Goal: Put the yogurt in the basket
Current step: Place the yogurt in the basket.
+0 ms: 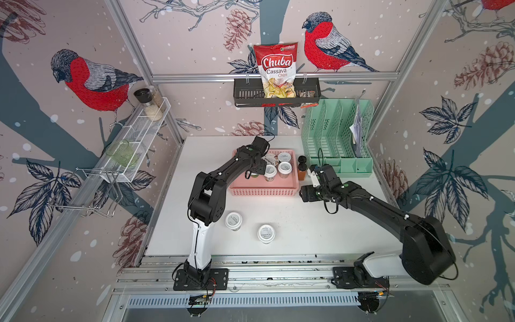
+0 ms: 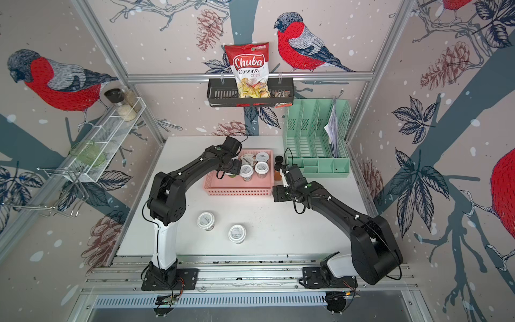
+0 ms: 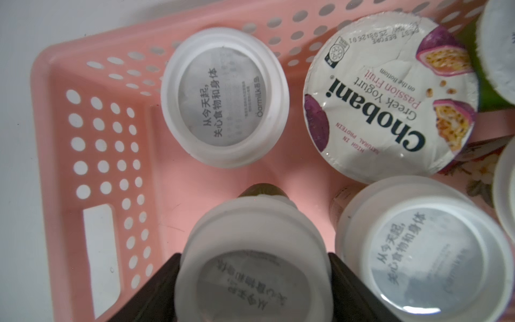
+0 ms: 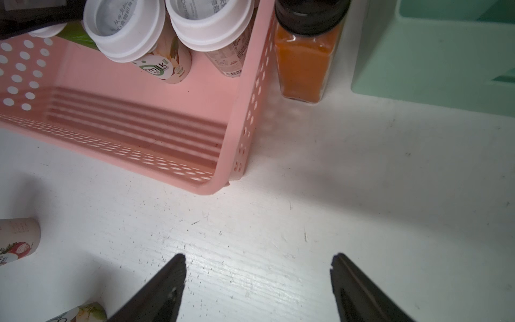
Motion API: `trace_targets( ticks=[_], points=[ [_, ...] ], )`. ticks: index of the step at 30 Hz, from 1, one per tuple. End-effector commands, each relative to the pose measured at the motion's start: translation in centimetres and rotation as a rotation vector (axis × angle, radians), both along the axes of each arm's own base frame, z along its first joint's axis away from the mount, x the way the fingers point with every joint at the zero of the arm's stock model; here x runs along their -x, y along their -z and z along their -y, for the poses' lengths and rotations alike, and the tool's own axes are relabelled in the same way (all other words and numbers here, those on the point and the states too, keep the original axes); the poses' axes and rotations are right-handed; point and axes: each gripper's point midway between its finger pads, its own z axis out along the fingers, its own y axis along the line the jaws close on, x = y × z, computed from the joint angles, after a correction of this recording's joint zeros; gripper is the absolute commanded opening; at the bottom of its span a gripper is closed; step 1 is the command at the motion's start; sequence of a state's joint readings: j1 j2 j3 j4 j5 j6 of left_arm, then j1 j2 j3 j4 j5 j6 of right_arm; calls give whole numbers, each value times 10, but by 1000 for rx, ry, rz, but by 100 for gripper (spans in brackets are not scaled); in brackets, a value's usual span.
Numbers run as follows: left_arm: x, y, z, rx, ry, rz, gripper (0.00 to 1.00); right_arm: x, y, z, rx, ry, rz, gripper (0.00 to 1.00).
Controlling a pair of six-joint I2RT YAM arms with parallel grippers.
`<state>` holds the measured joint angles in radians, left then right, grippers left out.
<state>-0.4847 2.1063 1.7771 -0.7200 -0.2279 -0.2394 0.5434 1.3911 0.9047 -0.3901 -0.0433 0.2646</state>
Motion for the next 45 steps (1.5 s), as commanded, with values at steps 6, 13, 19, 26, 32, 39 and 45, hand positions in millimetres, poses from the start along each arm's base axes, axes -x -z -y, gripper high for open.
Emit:
trace_targets(
  ticks=[6, 13, 19, 26, 32, 39, 45],
  points=[
    [-6, 1, 7, 5, 9, 1, 80, -3, -2, -3, -12, -7, 12, 84],
    [-5, 7, 9, 1, 16, -10, 81, -3, -3, -3, -13, -7, 14, 84],
    [-4, 8, 10, -1, 14, -13, 83, -3, -3, -3, -12, -8, 14, 84],
    [-5, 5, 7, -15, 7, -1, 89, -2, -4, -4, -16, -12, 13, 84],
    [-6, -1, 7, -15, 4, 9, 88, -1, -5, -4, -22, -13, 17, 84],
    [-12, -15, 6, -25, -1, 39, 88, 0, -6, -5, -24, -14, 20, 84],
    [-17, -24, 5, -25, -8, 61, 88, 0, -6, -5, -23, -14, 21, 84]
  ],
)
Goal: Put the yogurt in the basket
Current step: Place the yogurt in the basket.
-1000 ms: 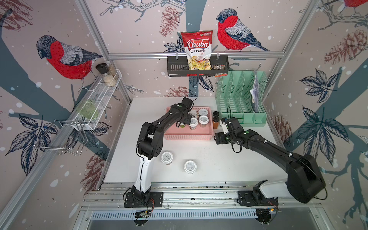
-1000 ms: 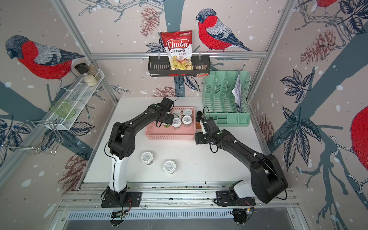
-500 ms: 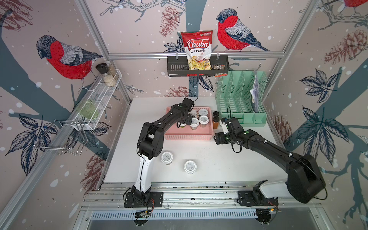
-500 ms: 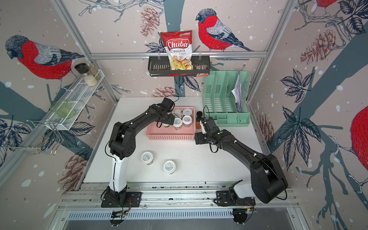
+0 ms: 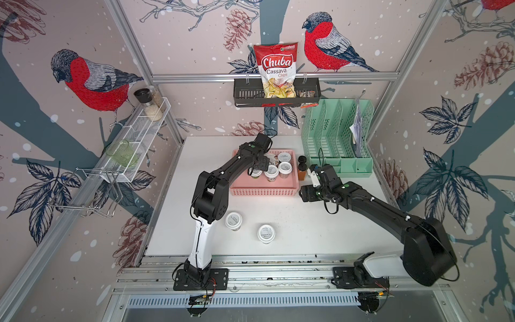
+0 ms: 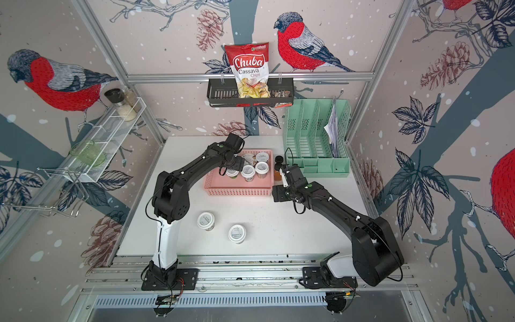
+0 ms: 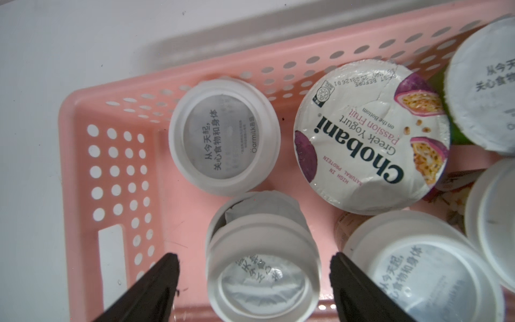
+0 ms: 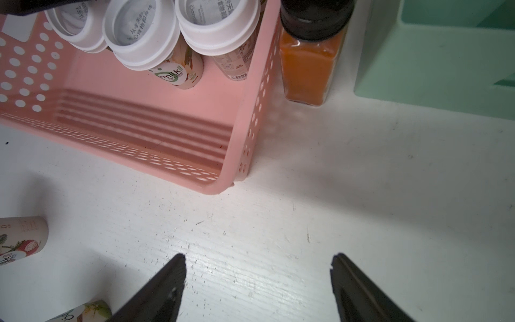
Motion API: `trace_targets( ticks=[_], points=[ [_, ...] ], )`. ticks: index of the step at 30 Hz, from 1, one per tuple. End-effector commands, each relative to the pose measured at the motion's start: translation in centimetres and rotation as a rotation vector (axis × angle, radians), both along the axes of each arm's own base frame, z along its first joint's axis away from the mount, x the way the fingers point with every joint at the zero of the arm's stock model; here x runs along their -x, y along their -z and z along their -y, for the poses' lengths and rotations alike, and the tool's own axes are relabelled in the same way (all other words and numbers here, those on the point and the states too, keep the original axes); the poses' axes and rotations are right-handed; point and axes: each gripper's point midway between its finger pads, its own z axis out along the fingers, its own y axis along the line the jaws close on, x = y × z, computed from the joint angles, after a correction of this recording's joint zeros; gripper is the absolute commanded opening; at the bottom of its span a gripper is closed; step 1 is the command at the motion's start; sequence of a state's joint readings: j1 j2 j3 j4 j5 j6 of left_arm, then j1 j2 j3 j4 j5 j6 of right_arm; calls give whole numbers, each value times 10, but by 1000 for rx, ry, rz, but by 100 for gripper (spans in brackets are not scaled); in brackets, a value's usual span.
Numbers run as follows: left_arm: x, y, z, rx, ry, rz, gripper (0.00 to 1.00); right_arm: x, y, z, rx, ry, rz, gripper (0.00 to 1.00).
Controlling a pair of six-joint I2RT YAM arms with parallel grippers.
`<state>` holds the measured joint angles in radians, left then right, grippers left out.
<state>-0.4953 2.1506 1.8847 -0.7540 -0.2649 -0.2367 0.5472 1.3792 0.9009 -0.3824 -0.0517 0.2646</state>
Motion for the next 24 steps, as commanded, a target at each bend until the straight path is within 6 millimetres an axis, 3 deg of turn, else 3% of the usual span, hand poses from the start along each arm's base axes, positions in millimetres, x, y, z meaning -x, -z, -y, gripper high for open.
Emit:
trace_targets(
  ticks=[1, 8, 12, 18, 24],
  points=[
    [-2, -14, -3, -5, -9, 28, 88, -1, -3, -2, -8, -5, 12, 84],
    [-1, -61, -4, 58, -33, 130, 89, -2, -5, -1, -9, -1, 22, 84],
    [12, -83, -7, 111, -45, 164, 88, -3, -5, -2, -9, -3, 23, 84],
    [48, -87, -22, 182, -74, 173, 87, -3, -8, -5, -17, -14, 30, 84],
    [78, -93, -44, 256, -116, 203, 88, 7, -10, -20, -2, -65, 46, 84]
  ],
)
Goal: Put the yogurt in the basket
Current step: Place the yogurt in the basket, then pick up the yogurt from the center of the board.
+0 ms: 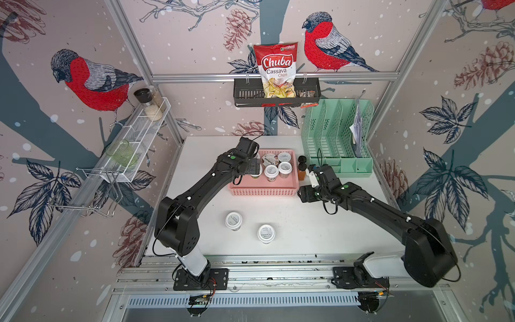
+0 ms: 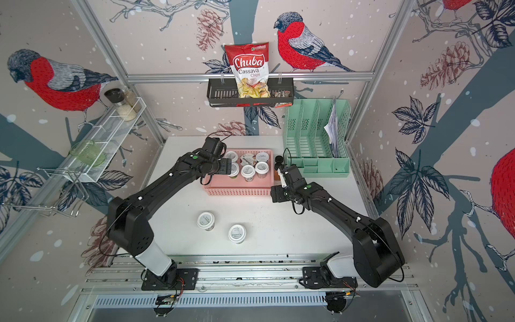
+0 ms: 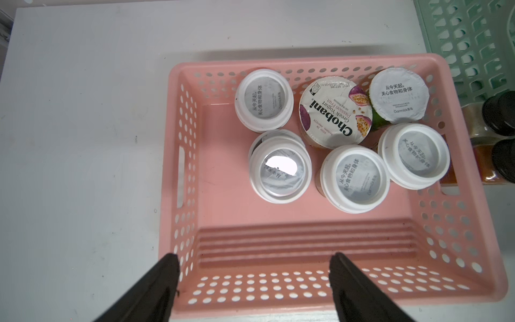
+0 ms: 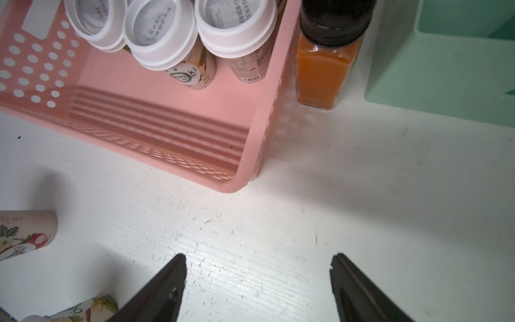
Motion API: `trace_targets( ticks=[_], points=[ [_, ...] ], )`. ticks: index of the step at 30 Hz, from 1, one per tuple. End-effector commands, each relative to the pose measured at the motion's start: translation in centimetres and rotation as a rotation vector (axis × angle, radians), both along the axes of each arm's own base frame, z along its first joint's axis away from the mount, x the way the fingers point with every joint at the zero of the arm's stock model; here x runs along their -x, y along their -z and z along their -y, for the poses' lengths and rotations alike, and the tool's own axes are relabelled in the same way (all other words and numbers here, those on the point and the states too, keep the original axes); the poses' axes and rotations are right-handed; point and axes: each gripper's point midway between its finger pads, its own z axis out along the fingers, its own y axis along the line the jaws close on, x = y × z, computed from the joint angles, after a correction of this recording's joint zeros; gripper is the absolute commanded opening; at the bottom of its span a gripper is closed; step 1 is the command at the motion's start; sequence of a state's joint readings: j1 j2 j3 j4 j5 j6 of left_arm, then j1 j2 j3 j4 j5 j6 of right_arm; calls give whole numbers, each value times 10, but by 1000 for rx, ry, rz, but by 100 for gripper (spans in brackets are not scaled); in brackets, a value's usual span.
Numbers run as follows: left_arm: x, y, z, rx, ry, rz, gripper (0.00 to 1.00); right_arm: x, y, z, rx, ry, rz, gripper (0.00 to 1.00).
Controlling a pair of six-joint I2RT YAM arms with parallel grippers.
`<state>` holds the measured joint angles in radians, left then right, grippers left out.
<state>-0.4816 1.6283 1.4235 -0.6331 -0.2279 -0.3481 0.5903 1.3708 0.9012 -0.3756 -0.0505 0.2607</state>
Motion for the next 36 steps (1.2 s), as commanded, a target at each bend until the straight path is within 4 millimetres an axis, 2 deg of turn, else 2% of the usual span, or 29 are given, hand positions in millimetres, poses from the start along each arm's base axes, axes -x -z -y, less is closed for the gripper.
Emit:
trace_targets(
  ticks=[1, 6, 10, 13, 15, 19, 24, 30, 36],
  points=[
    [1, -13, -4, 87, -35, 63, 89, 4, -7, -12, 11, -37, 37, 84],
    [9, -2, -23, 111, -79, 41, 89, 34, -14, -50, 53, -155, 79, 84],
    [8, 1, -33, 118, -100, 31, 89, 75, -25, -91, 41, -296, 115, 85],
    [7, -5, -38, 114, -104, 42, 89, 111, -31, -119, 35, -400, 145, 88],
    [6, -10, -40, 115, -103, 57, 90, 131, -29, -133, 41, -454, 150, 91],
    [4, -19, -44, 109, -97, 83, 90, 161, -7, -149, 119, -532, 125, 98],
    [7, -22, -45, 109, -85, 103, 90, 174, 11, -161, 200, -561, 112, 100],
    [14, -15, -50, 88, -88, 100, 90, 176, 24, -165, 231, -551, 94, 100],
    [15, -18, -53, 83, -89, 116, 91, 176, 36, -165, 265, -548, 73, 100]
  ],
)
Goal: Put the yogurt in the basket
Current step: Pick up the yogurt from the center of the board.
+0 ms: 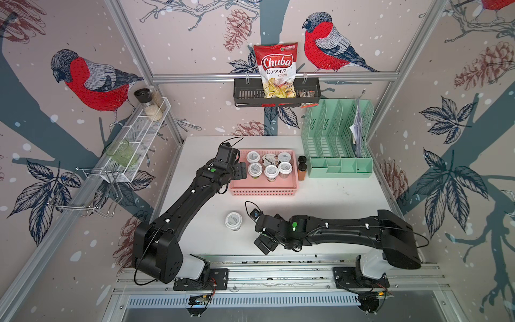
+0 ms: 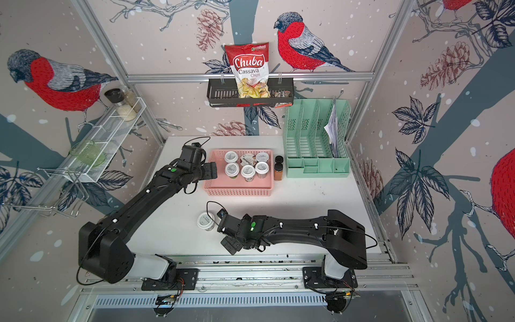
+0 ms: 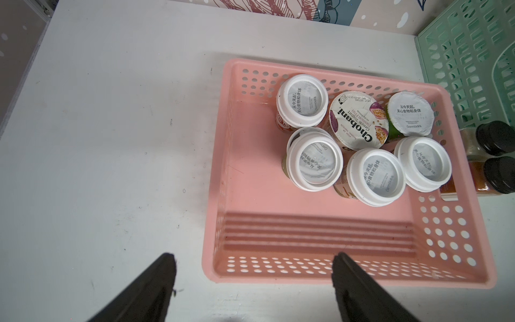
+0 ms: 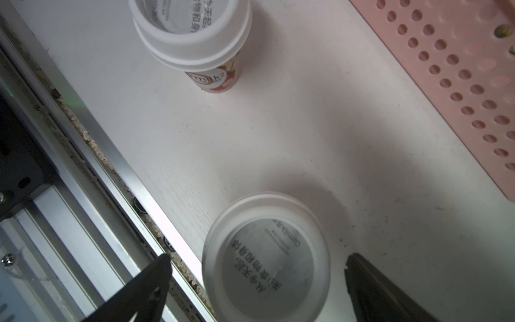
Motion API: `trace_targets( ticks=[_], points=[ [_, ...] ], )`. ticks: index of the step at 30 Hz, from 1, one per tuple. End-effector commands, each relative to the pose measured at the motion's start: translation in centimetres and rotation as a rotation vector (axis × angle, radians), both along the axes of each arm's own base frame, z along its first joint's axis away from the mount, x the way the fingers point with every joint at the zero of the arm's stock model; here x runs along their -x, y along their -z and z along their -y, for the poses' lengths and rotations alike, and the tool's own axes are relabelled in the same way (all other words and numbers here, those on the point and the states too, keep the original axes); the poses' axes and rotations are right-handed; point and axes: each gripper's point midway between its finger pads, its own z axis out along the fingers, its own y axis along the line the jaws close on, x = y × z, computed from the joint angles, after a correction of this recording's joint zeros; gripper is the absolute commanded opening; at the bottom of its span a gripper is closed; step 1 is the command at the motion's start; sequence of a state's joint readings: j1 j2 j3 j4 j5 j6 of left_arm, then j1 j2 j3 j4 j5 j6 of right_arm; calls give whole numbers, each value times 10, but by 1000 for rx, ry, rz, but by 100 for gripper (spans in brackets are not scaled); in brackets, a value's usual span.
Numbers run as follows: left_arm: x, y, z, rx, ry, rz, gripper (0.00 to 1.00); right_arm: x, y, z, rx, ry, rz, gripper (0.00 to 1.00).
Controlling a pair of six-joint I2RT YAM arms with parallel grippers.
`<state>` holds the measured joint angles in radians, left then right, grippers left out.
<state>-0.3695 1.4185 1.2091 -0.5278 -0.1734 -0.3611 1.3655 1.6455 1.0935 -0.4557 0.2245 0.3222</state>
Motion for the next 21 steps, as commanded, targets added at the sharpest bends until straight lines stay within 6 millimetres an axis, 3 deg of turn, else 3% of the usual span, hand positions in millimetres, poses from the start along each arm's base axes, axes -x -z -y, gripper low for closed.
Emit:
trace_targets(
  ticks=[1, 11, 21],
  points=[
    [-6, -8, -2, -7, -3, 42, 91, -2, 5, 3, 27, 26, 2, 99],
    [-6, -4, -2, -10, -4, 35, 91, -10, 11, 5, 23, 48, 3, 91],
    [-6, -1, -3, -15, -5, 25, 91, -16, 15, 4, 21, 43, 1, 89]
  ],
)
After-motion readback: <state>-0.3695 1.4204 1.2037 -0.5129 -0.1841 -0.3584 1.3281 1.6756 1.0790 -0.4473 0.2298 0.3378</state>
